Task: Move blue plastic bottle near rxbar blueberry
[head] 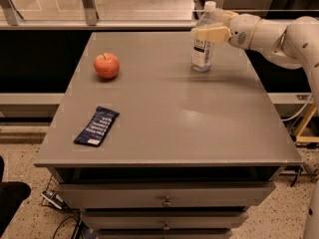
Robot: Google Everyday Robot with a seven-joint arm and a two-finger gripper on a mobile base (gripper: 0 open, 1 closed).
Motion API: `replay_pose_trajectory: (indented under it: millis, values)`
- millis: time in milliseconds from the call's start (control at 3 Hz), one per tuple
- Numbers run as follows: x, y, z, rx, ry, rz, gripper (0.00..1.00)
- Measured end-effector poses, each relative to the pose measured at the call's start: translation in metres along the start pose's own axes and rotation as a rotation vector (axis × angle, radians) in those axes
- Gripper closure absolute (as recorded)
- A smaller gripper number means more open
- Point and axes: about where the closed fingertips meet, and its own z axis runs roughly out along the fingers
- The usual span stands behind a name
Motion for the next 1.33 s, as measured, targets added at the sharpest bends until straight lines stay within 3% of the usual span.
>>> replay_pose_trajectory:
  millis: [1000,1333]
  values:
    - [-0.0010,0.0063,0.0115,-0.027,-0.002,0.009,0.89]
    - [-0.0009,0.0077,0.0141,-0.031,-0.002,0.009,1.00]
